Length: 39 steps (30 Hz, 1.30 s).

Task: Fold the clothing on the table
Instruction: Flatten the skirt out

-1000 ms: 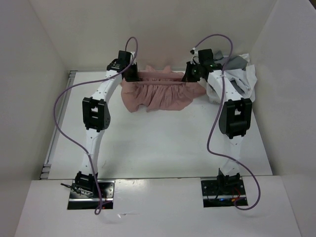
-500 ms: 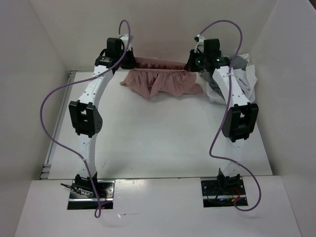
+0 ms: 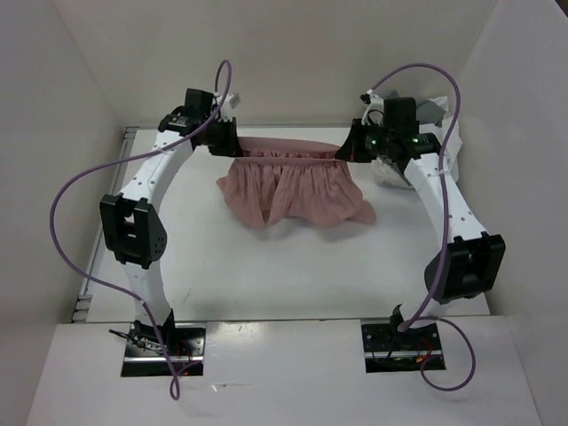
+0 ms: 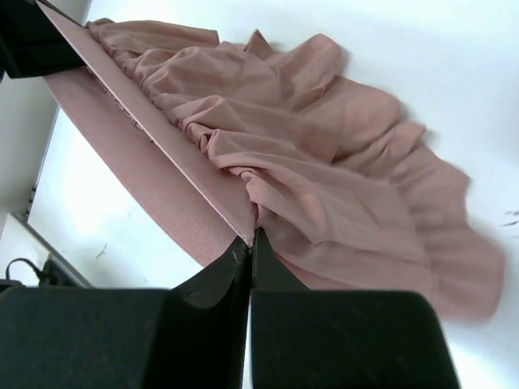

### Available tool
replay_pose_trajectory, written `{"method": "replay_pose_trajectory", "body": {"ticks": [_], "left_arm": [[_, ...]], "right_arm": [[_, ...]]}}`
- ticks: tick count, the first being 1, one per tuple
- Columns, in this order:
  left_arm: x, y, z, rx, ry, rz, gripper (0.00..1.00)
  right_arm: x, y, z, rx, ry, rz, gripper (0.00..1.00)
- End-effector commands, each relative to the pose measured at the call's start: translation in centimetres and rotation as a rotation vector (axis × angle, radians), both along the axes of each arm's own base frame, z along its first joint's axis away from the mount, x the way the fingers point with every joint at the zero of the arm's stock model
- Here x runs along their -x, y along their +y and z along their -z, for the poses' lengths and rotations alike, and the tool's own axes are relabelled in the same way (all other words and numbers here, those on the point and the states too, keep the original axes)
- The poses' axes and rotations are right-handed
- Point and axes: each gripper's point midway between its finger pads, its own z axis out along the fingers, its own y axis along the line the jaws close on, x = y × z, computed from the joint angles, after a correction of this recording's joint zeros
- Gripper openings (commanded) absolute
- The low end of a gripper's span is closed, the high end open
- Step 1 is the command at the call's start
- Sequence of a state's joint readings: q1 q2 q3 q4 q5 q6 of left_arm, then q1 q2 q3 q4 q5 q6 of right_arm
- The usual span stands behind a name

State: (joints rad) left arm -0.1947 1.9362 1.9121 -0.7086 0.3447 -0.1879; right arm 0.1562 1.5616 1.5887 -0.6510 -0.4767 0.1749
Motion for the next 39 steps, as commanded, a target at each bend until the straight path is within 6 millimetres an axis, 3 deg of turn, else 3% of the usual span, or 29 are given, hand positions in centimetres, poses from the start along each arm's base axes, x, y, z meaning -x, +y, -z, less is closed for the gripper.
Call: {"method": "replay_pose_trajectory", "body": {"ticks": [1,3,4,5,6,7,8,9,11,12,13,14,15,17,18,19,20,23,24,25,27,28,29,30,32,33,35,38,39], "left_arm": [[-0.9,5.5,6.8,-0.139,0.149,-0.139,0.0],[-1.9,5.3,9.3,-0.134,0.2,-0.155,0.0],[-3.1,5.2,8.7,-0.129,0.173,-0.156,0.0],[-3.9,5.5,8.8,-0.146,0.159,-0.173,0.0],[-4.9,5.6,9.7,-0.15,0.167,-0.192,0.0],[-6.0,5.5,9.0,-0.143,0.136,-0.208,0.0],[-8.1,5.8,7.1,-0.149,0.065,-0.233,0.0],[-9.2,6.0,5.5,-0.144,0.019,-0.263,0.0],[-11.4,5.9,1.7,-0.146,-0.099,-0.307,0.0],[-13.2,7.1,-3.5,-0.158,-0.247,-0.372,0.0],[-13.7,7.0,-6.1,-0.159,-0.317,-0.399,0.0],[-14.3,6.9,-7.7,-0.169,-0.372,-0.418,0.0],[-14.5,7.8,-13.5,-0.149,-0.521,-0.478,0.0],[-14.4,8.9,-17.7,-0.095,-0.622,-0.528,0.0],[-14.3,8.6,-19.2,-0.061,-0.66,-0.527,0.0],[-13.8,9.6,-22.1,-0.035,-0.729,-0.57,0.0],[-13.7,9.6,-22.8,-0.026,-0.751,-0.572,0.0],[-12.7,10.4,-25.2,-0.014,-0.803,-0.577,0.0],[-12.8,10.7,-24.9,-0.022,-0.798,-0.591,0.0],[-13.1,10.6,-24.2,-0.029,-0.781,-0.589,0.0],[-14.0,10.3,-22.3,-0.039,-0.748,-0.575,0.0],[-14.1,10.0,-21.6,-0.031,-0.729,-0.592,0.0],[-14.4,10.3,-20.8,-0.047,-0.713,-0.61,0.0],[-14.9,10.0,-19.8,-0.049,-0.703,-0.643,0.0],[-15.6,9.4,-18.0,-0.055,-0.669,-0.648,0.0],[-16.4,9.2,-16.2,-0.059,-0.64,-0.649,0.0],[-17.3,8.4,-13.7,-0.063,-0.6,-0.642,0.0],[-18.0,7.3,-11.5,-0.053,-0.563,-0.621,0.0],[-18.1,7.3,-11.7,-0.049,-0.571,-0.622,0.0]], "right_arm": [[-1.6,-4.0,6.5,0.084,0.163,0.133,0.0],[-3.0,-4.2,7.4,0.1,0.179,0.148,0.0],[-4.0,-4.6,9.4,0.128,0.217,0.17,0.0],[-4.7,-4.8,9.9,0.142,0.227,0.182,0.0],[-6.1,-4.9,8.7,0.146,0.189,0.196,0.0],[-7.3,-5.6,9.6,0.177,0.193,0.229,0.0],[-8.3,-6.1,9.0,0.196,0.169,0.257,0.0],[-10.0,-6.5,6.2,0.199,0.091,0.288,0.0],[-12.2,-8.0,3.7,0.258,0.004,0.357,0.0],[-13.4,-8.5,-0.6,0.255,-0.1,0.39,0.0],[-14.0,-9.0,-2.5,0.266,-0.145,0.415,0.0],[-14.6,-9.9,-6.4,0.271,-0.24,0.467,0.0],[-15.0,-10.1,-7.9,0.272,-0.283,0.48,0.0],[-15.4,-11.5,-12.9,0.264,-0.41,0.547,0.0],[-15.2,-11.9,-14.4,0.272,-0.447,0.563,0.0],[-15.2,-12.4,-16.2,0.265,-0.495,0.599,0.0],[-14.5,-12.5,-18.6,0.254,-0.552,0.605,0.0],[-13.9,-13.1,-20.7,0.259,-0.63,0.637,0.0],[-14.0,-13.4,-20.4,0.285,-0.642,0.639,0.0],[-15.0,-12.9,-18.0,0.305,-0.626,0.63,0.0],[-15.0,-12.8,-16.4,0.316,-0.618,0.615,0.0],[-15.8,-12.2,-13.0,0.333,-0.594,0.594,0.0],[-15.1,-12.2,-13.0,0.323,-0.619,0.6,0.0],[-15.1,-11.8,-7.7,0.383,-0.557,0.566,0.0],[-15.1,-11.5,-6.2,0.384,-0.597,0.584,0.0],[-14.5,-11.7,-2.9,0.413,-0.556,0.568,0.0],[-14.4,-11.5,0.0,0.404,-0.544,0.561,0.0],[-14.7,-11.0,1.6,0.387,-0.518,0.542,0.0],[-14.8,-10.9,2.2,0.383,-0.506,0.543,0.0]]}}
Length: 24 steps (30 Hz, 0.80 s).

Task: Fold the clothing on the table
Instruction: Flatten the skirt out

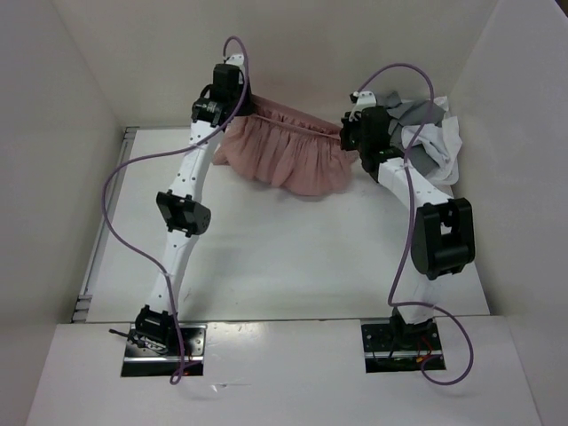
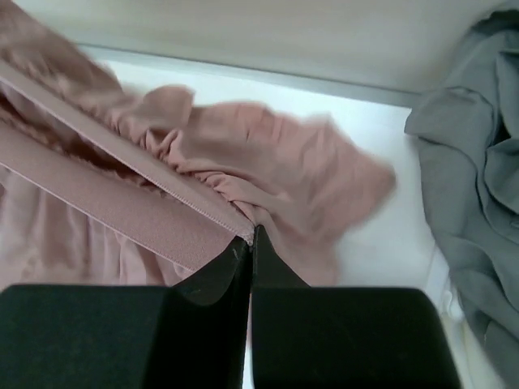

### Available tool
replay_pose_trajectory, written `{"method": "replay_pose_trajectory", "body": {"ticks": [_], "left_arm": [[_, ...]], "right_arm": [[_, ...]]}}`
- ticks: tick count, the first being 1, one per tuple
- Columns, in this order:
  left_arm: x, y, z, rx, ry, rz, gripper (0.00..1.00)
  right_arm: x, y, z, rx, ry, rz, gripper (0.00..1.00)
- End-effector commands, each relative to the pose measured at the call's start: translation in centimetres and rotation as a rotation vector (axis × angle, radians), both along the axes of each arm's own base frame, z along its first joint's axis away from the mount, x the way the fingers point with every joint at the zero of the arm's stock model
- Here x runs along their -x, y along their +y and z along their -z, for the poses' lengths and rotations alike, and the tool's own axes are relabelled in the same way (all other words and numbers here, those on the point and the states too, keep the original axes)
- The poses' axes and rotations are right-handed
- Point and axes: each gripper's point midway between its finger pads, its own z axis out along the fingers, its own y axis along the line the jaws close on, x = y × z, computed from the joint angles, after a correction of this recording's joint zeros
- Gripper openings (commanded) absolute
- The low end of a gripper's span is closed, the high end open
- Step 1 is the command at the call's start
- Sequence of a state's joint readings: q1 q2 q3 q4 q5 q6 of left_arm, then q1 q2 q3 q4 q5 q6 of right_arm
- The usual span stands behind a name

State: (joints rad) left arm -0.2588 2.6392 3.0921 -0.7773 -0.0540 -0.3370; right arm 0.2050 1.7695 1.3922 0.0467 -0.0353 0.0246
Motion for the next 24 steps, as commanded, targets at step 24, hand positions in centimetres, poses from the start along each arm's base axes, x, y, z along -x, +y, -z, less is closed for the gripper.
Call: {"method": "replay_pose_trajectory", "body": {"ticks": [24], "left_arm": [[6.1,3.7,-1.9,-0.253,-0.213,-0.1,0.0]], "right_arm": [[-3.5,-4.4,-4.8,0.09,-0.068,0.076,0.0]]}}
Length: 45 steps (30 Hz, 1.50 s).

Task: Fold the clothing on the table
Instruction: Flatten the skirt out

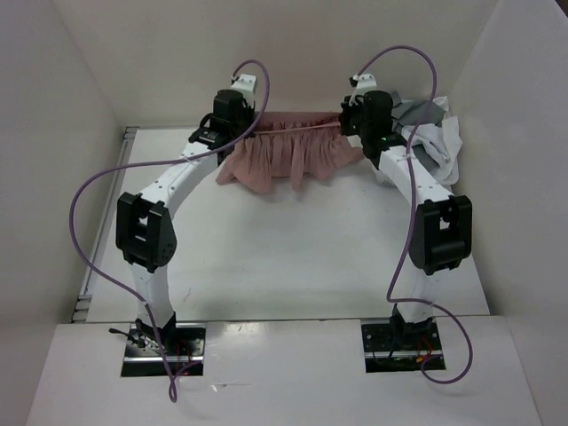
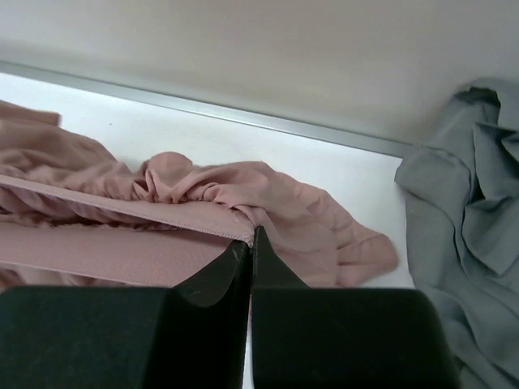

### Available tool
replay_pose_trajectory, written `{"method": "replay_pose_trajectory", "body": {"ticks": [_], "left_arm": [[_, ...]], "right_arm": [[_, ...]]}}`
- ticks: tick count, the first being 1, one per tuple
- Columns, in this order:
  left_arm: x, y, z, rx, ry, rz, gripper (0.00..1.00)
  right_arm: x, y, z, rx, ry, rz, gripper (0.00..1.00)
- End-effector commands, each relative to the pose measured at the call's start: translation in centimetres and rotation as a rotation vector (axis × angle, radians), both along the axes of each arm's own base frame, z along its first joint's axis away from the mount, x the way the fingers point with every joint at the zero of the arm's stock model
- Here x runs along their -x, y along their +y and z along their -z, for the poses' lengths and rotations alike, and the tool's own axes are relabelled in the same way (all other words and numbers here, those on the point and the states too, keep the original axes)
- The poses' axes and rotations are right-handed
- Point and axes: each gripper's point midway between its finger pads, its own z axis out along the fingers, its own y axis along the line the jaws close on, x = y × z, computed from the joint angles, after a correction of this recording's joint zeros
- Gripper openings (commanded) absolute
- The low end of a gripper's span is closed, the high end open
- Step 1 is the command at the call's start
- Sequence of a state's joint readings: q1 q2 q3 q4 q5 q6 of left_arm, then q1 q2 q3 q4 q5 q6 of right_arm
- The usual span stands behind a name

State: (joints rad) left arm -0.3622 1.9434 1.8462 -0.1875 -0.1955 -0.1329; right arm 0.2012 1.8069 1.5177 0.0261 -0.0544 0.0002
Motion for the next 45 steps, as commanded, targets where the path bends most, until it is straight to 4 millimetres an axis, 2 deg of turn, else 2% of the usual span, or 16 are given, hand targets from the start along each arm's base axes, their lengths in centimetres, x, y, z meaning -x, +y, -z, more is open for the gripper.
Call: {"method": "replay_pose_trajectory", "body": {"ticks": [1,7,10,15,18,21,23,25,26,27,30,31,34,37,42,45], "left_arm": [[-2.6,4.2,-2.0,-0.013,-0.158,-0.131,0.0],[-7.0,7.2,0.4,0.048,-0.137,-0.195,0.0],[-8.5,9.7,-3.7,0.111,-0.219,-0.267,0.0],[-9.2,13.0,-13.4,0.28,-0.406,-0.247,0.0],[-9.2,13.8,-14.4,0.321,-0.429,-0.223,0.0],[-8.4,14.4,-14.1,0.328,-0.398,-0.201,0.0],[-7.8,13.3,-13.1,0.303,-0.361,-0.131,0.0],[-5.9,11.2,-14.2,0.286,-0.357,0.011,0.0],[-5.2,10.7,-13.8,0.276,-0.33,0.038,0.0],[-3.8,10.7,-14.3,0.259,-0.331,0.055,0.0],[0.3,9.5,-16.0,0.179,-0.336,0.174,0.0],[1.2,9.2,-13.7,0.156,-0.282,0.2,0.0],[5.6,7.7,-14.2,0.087,-0.305,0.286,0.02],[8.7,7.2,-11.6,0.048,-0.246,0.333,0.04],[10.2,6.8,-7.4,0.047,-0.161,0.371,0.07],[9.1,6.7,-5.1,0.051,-0.116,0.37,0.07]], "right_arm": [[-1.8,-4.6,-1.2,0.095,0.011,0.085,0.0],[-5.0,-6.6,0.0,0.132,0.04,0.219,0.0],[-6.0,-9.6,-4.0,0.103,-0.071,0.427,0.0],[-6.5,-10.8,-11.2,0.041,-0.222,0.513,0.0],[-6.7,-10.7,-14.4,0.005,-0.28,0.518,0.0],[-6.3,-9.9,-14.4,0.02,-0.223,0.465,0.0],[-4.7,-8.9,-15.6,0.049,-0.208,0.405,0.0],[-3.4,-8.3,-14.1,0.116,-0.168,0.368,0.0],[-1.3,-8.0,-17.2,0.101,-0.232,0.35,0.0],[-0.6,-8.0,-14.6,0.126,-0.188,0.335,0.0],[3.9,-7.4,-16.7,0.131,-0.27,0.269,0.0],[5.1,-7.3,-17.2,0.138,-0.288,0.243,0.0],[9.4,-5.5,-19.4,0.125,-0.365,0.129,0.0],[12.3,-3.0,-19.9,0.151,-0.362,0.008,0.0],[13.3,-1.9,-16.0,0.18,-0.266,-0.052,0.0],[11.3,-1.3,-12.8,0.196,-0.196,-0.061,0.0]]}}
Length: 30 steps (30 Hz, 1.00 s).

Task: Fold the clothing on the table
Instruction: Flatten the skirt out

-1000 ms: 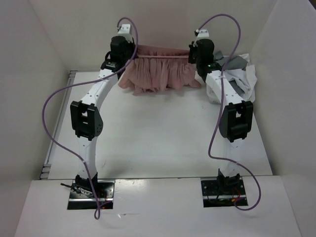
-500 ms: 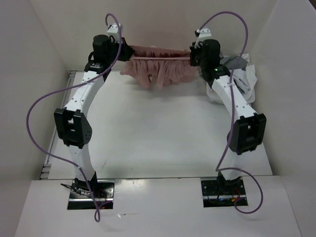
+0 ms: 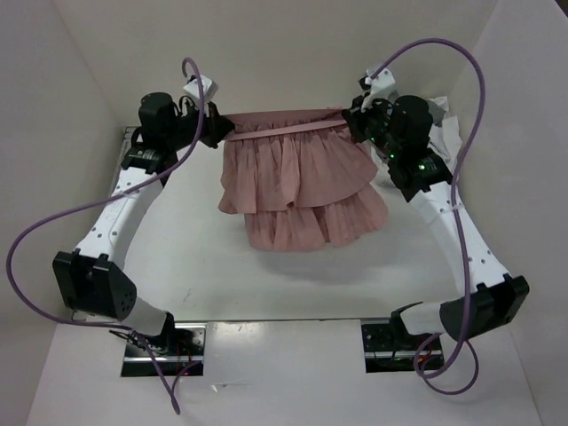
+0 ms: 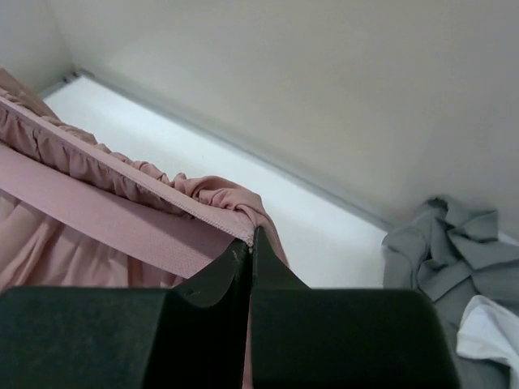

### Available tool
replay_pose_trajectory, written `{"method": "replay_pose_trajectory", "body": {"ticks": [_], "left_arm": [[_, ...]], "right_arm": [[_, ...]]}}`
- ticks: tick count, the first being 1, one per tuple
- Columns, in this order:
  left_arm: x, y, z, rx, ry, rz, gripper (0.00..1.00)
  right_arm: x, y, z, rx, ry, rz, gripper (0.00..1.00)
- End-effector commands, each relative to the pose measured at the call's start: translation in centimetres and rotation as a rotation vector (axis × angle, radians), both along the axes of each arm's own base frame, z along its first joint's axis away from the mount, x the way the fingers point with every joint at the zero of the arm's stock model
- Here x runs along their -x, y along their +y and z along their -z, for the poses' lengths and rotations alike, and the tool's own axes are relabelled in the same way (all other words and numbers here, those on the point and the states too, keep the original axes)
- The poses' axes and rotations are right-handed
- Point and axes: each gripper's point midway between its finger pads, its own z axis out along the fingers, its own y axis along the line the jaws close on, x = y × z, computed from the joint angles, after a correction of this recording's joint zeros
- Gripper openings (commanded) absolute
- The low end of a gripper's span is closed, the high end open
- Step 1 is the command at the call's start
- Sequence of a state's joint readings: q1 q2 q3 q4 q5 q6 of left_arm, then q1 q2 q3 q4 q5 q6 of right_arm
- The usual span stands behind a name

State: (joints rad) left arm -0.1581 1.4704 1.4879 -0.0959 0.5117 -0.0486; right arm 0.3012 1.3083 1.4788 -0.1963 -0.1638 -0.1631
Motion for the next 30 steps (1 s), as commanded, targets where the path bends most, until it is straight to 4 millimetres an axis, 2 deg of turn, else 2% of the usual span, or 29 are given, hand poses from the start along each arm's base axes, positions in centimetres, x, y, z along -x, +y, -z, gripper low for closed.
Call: {"method": "replay_pose_trajectory", "body": {"ticks": [1,2,3,4,5,6,7,8,9,10,11,12,13,14,15,16,18,19,20,21,22,23,24,25,26,27,28,29,30], "left_arm": [[-4.4,4.5,6.1,-0.097,0.088,-0.146,0.07],[-5.1,4.5,7.0,-0.101,0.107,-0.145,0.07],[-6.6,4.5,10.2,-0.114,0.175,-0.151,0.07],[-7.9,4.5,9.7,-0.104,0.17,-0.165,0.07],[-8.9,4.9,10.7,-0.101,0.201,-0.199,0.05],[-10.4,5.2,12.8,-0.107,0.243,-0.229,0.05],[-11.4,5.6,12.9,-0.107,0.242,-0.262,0.05],[-13.1,6.5,10.2,-0.107,0.173,-0.327,0.05],[-14.1,6.3,10.1,-0.113,0.167,-0.345,0.04],[-14.8,6.8,8.7,-0.112,0.138,-0.375,0.04],[-15.5,7.5,7.2,-0.114,0.112,-0.419,0.04],[-16.2,7.6,3.6,-0.092,0.036,-0.434,0.02],[-16.3,7.9,1.7,-0.082,-0.002,-0.45,0.02],[-16.6,8.0,0.3,-0.071,-0.038,-0.461,0.01],[-16.4,8.0,-2.9,-0.041,-0.097,-0.464,0.01],[-16.3,7.8,-4.1,-0.032,-0.121,-0.456,0.01],[-15.8,7.2,-5.6,-0.009,-0.148,-0.419,0.01],[-15.4,7.0,-5.5,-0.01,-0.144,-0.408,0.01],[-15.6,7.0,-4.9,-0.012,-0.138,-0.408,0.01],[-15.4,6.9,-5.1,-0.007,-0.151,-0.399,0.01],[-15.0,6.9,-5.0,-0.015,-0.154,-0.399,0.01],[-15.0,6.7,-2.3,-0.029,-0.105,-0.385,0.01],[-15.0,6.8,-1.6,-0.034,-0.122,-0.385,0.02],[-14.5,6.8,-1.1,-0.033,-0.123,-0.385,0.02],[-14.2,6.8,3.8,-0.057,-0.043,-0.382,0.02],[-13.9,7.1,3.8,-0.048,-0.077,-0.394,0.02],[-13.6,7.3,5.6,-0.054,-0.063,-0.404,0.02],[-13.5,7.6,6.4,-0.049,-0.086,-0.426,0.02],[-12.4,8.0,10.2,-0.062,-0.021,-0.439,0.03]], "right_arm": [[-4.0,-3.8,5.4,0.112,0.094,0.187,0.0],[-5.0,-3.7,6.1,0.12,0.111,0.197,0.0],[-5.8,-3.9,7.3,0.134,0.142,0.215,0.0],[-7.8,-3.7,9.3,0.156,0.191,0.235,0.0],[-9.0,-4.0,9.9,0.166,0.202,0.268,0.0],[-10.2,-5.0,8.5,0.157,0.181,0.345,0.0],[-12.0,-5.4,10.5,0.172,0.217,0.393,0.0],[-13.0,-5.8,9.7,0.167,0.194,0.434,0.0],[-14.0,-7.3,6.6,0.136,0.122,0.52,0.0],[-14.9,-7.6,6.5,0.13,0.106,0.547,0.0],[-15.3,-8.0,5.3,0.131,0.07,0.573,0.0],[-15.4,-8.6,2.3,0.108,0.007,0.617,0.0],[-16.2,-8.8,2.2,0.105,0.0,0.638,0.0],[-16.2,-9.0,-0.5,0.072,-0.05,0.656,0.0],[-16.4,-9.8,-0.7,0.073,-0.049,0.682,0.0],[-16.6,-9.8,-0.9,0.07,-0.053,0.682,0.0],[-16.6,-9.5,-0.6,0.058,-0.056,0.67,0.0],[-16.4,-9.6,0.7,0.07,-0.038,0.669,0.0],[-16.3,-9.7,1.3,0.083,-0.036,0.669,0.0],[-16.3,-9.5,1.3,0.081,-0.055,0.659,0.0],[-15.8,-9.3,3.2,0.098,-0.028,0.635,0.0],[-15.5,-9.2,4.0,0.112,-0.027,0.62,0.0],[-15.3,-9.0,4.1,0.11,-0.053,0.602,0.0],[-14.5,-8.5,6.6,0.127,-0.023,0.561,0.0],[-14.0,-8.4,7.6,0.136,-0.028,0.545,0.0],[-13.7,-8.3,8.5,0.147,-0.036,0.53,0.0],[-12.9,-8.2,10.8,0.152,-0.026,0.511,0.0],[-12.6,-8.0,11.7,0.166,-0.024,0.494,0.0],[-12.2,-7.9,14.6,0.19,0.022,0.475,0.0]]}}
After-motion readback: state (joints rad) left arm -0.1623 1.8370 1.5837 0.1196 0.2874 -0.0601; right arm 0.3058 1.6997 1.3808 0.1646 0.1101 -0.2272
